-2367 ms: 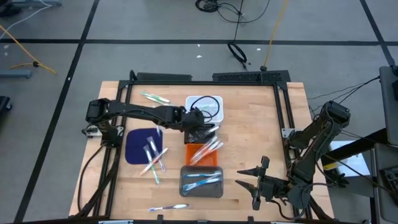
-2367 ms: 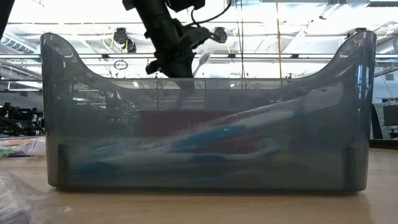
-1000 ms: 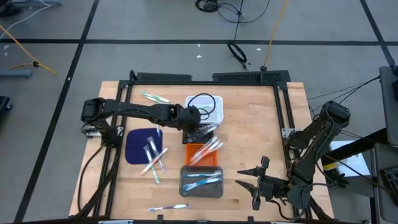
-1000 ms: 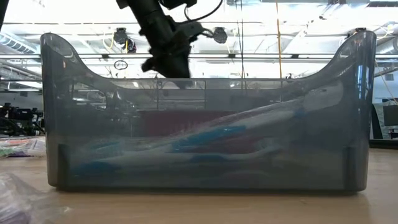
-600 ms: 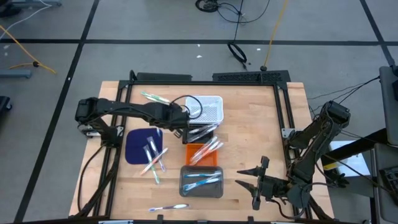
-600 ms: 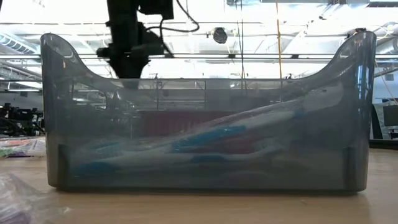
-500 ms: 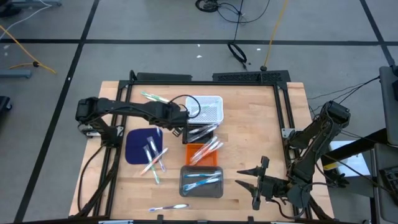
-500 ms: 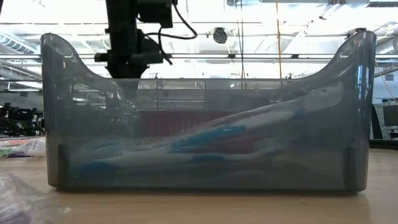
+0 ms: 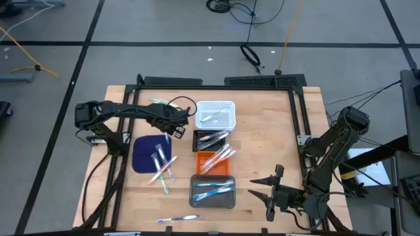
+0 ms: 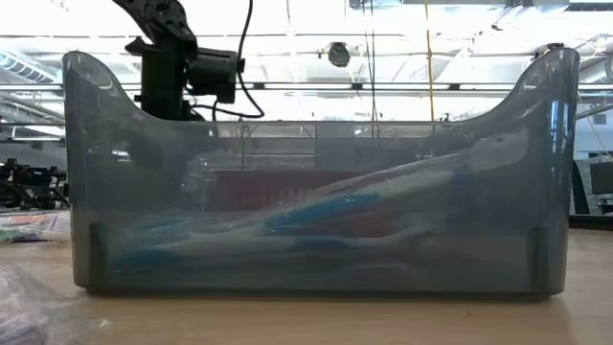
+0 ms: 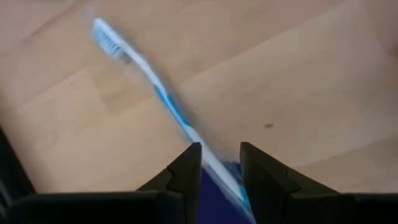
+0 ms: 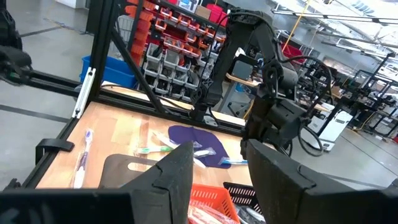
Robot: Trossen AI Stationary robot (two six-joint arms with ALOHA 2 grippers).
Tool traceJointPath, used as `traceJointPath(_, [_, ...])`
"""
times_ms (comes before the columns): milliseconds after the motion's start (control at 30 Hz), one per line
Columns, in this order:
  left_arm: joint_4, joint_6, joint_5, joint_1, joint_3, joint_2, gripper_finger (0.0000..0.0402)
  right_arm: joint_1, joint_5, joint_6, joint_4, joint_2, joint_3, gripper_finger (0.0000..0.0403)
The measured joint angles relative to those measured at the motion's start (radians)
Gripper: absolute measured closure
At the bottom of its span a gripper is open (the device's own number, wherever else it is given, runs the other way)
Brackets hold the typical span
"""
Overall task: Pick & Place Toothbrushes
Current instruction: Put the blue toothbrush into the black bin
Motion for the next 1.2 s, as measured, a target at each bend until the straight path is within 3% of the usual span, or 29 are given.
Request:
traceJointPath(567, [0.117,-0.038,0.056,0.069,-0.123,-0.005,0.0289,0.0,0.0,0.0,0.002,0.0,0.0,0.0261])
traceJointPath(967, [0.19,-0.008,0.053,0.069,-0.128,-0.004,0.0289,-0.06,-0.003,0.03,0.009,0.0,-0.027,0.0261])
traceJointPath(1200, [0.226,-0.014,0.054,0.069,-0.145,-0.004,0.0289,-0.121,-0.203,0.059,0.017,0.0,-0.028,0.0261])
